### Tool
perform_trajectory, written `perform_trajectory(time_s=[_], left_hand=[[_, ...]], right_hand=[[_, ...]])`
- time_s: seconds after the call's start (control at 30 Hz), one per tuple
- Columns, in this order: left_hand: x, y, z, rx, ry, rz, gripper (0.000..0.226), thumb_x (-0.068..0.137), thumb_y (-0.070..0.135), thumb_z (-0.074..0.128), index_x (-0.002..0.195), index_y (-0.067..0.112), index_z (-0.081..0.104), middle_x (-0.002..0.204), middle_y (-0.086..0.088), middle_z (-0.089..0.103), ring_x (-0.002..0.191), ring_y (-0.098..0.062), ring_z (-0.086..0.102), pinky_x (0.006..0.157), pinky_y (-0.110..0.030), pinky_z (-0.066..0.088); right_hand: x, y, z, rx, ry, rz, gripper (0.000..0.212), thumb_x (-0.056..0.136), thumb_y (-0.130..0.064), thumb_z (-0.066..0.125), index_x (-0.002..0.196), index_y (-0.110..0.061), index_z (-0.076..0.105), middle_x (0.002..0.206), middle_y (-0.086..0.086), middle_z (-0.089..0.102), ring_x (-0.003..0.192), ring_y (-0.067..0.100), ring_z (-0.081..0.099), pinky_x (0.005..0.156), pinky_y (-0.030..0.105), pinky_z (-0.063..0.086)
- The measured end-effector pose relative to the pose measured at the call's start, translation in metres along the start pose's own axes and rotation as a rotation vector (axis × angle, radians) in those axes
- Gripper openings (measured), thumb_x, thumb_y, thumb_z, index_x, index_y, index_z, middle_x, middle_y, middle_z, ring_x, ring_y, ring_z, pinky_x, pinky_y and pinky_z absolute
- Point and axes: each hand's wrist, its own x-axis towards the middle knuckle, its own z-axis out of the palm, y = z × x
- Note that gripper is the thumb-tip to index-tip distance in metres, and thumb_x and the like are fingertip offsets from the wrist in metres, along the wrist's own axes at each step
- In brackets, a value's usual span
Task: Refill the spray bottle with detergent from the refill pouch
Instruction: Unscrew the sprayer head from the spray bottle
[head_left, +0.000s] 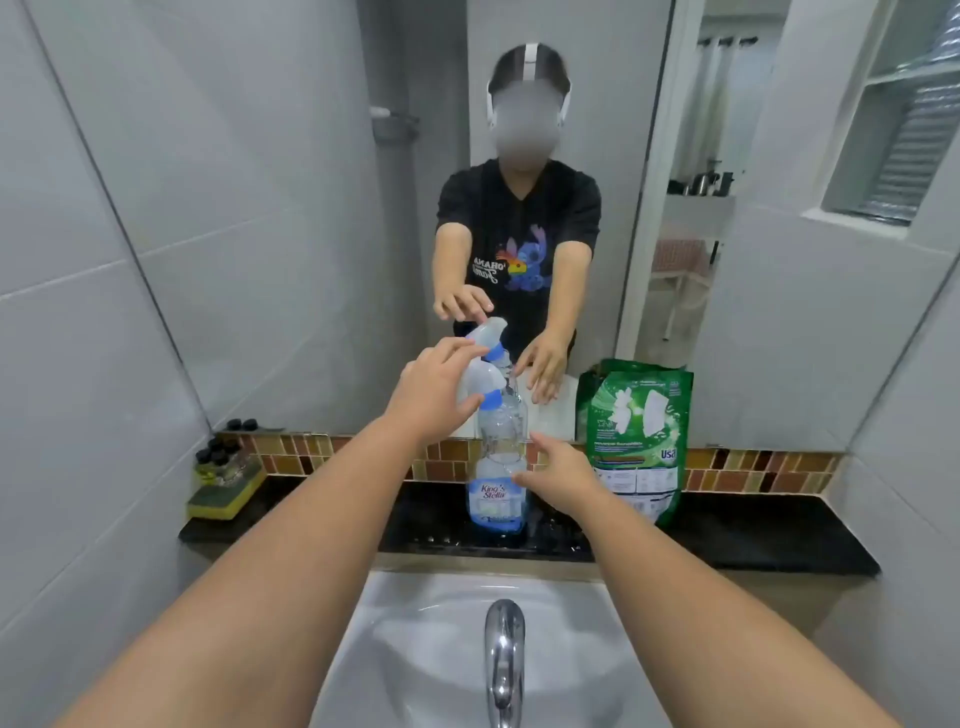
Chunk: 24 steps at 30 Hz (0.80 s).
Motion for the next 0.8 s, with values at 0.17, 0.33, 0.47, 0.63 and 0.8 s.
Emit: perform_trajectory(time_s=[0.17, 0.33, 0.47, 0.63, 0.8], left_hand=[[0.021, -0.001, -0.009, 0.169, -0.143, 0.087, 0.056, 0.089, 0.042, 0.066, 0.14, 0.035, 0.046, 0.142, 0.006, 0.051, 0.134, -0.023, 0.039, 0.106, -0.045, 0.032], [0.028, -0.005, -0.008, 0.111, -0.205, 0.162, 0.046, 0.091, 0.036, 0.066, 0.135, 0.03, 0.053, 0.134, 0.003, 0.055, 0.117, -0.02, 0.052, 0.099, -0.042, 0.039], [0.039, -0.006, -0.012, 0.017, -0.326, 0.16, 0.043, 0.089, 0.035, 0.069, 0.13, 0.026, 0.058, 0.115, 0.004, 0.053, 0.106, -0.018, 0.053, 0.09, -0.036, 0.045], [0.054, -0.005, -0.02, -0.072, -0.445, 0.131, 0.035, 0.087, 0.035, 0.072, 0.119, 0.024, 0.062, 0.111, 0.003, 0.064, 0.101, -0.017, 0.058, 0.085, -0.033, 0.048], [0.058, -0.004, -0.036, -0.228, -0.438, 0.068, 0.027, 0.087, 0.034, 0.072, 0.112, 0.026, 0.067, 0.1, 0.003, 0.067, 0.093, -0.016, 0.06, 0.081, -0.032, 0.048]], right_hand=[[0.014, 0.006, 0.017, 0.091, -0.015, 0.017, 0.092, 0.072, -0.031, 0.086, 0.149, -0.025, 0.036, 0.149, 0.002, 0.046, 0.134, 0.021, 0.045, 0.106, 0.035, 0.04], [0.024, 0.023, 0.036, 0.139, -0.002, 0.016, 0.09, 0.066, -0.031, 0.09, 0.143, -0.026, 0.043, 0.137, -0.005, 0.054, 0.121, 0.015, 0.051, 0.095, 0.031, 0.046], [0.028, 0.033, 0.041, 0.17, 0.016, 0.032, 0.069, 0.065, -0.026, 0.091, 0.119, -0.043, 0.051, 0.098, -0.027, 0.059, 0.081, -0.01, 0.058, 0.06, 0.006, 0.042], [0.031, 0.036, 0.039, 0.169, -0.024, 0.045, 0.06, 0.067, -0.028, 0.089, 0.108, -0.047, 0.049, 0.093, -0.024, 0.062, 0.083, -0.005, 0.059, 0.059, 0.014, 0.047], [0.032, 0.034, 0.034, 0.164, -0.075, 0.043, 0.057, 0.07, -0.026, 0.087, 0.107, -0.042, 0.048, 0.092, -0.021, 0.062, 0.083, 0.001, 0.063, 0.051, 0.017, 0.051]])
